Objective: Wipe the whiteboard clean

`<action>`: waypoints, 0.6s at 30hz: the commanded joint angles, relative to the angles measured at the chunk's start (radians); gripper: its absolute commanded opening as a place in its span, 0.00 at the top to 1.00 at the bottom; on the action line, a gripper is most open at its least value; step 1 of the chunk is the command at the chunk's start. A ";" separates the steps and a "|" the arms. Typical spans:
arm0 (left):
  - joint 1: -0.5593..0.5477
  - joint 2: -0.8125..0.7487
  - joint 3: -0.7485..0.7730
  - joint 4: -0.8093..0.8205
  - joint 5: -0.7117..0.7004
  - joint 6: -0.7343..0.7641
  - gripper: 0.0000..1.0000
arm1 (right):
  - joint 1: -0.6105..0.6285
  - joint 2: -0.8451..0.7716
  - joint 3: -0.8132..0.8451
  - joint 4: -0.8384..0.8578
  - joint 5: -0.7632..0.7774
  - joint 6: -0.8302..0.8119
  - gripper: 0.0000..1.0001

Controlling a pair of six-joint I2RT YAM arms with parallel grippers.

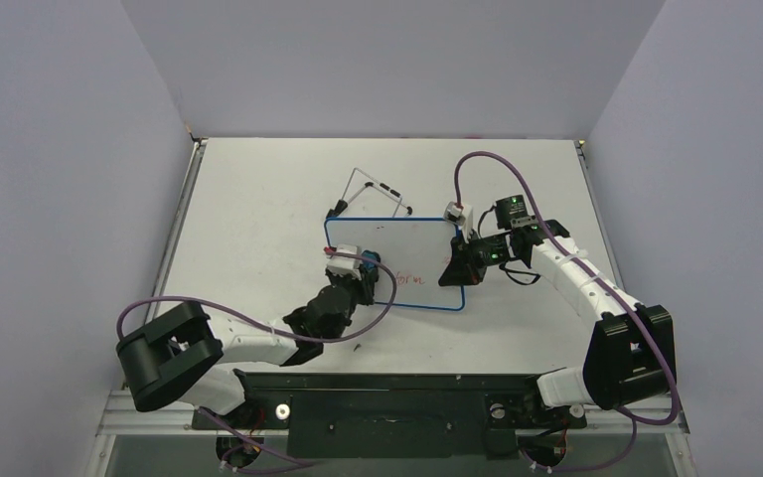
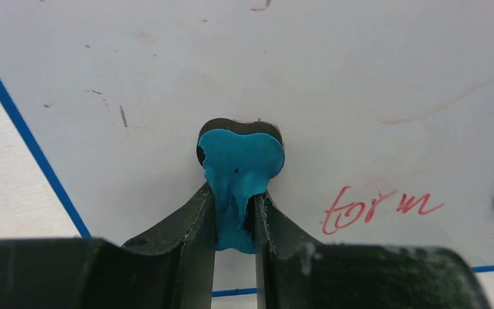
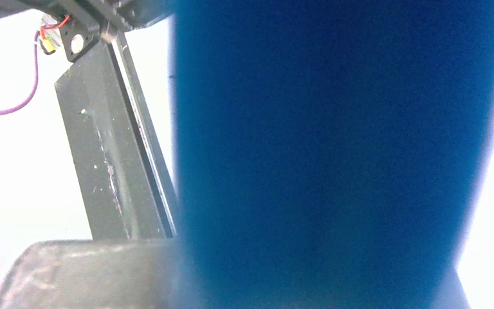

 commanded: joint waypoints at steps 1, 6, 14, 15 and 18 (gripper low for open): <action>-0.110 0.029 0.036 0.031 -0.044 0.049 1.00 | 0.011 -0.017 -0.001 -0.051 0.003 -0.028 1.00; -0.146 0.036 0.067 0.029 -0.047 0.070 1.00 | 0.008 -0.017 0.000 -0.052 0.007 -0.030 1.00; -0.004 -0.020 0.067 0.004 0.057 0.079 1.00 | 0.011 -0.020 -0.001 -0.051 0.009 -0.032 1.00; 0.019 -0.030 0.068 0.001 0.075 0.079 1.00 | 0.008 -0.021 -0.002 -0.051 0.009 -0.034 1.00; 0.034 -0.043 0.064 -0.009 0.086 0.075 1.00 | 0.007 -0.025 -0.002 -0.052 0.009 -0.034 1.00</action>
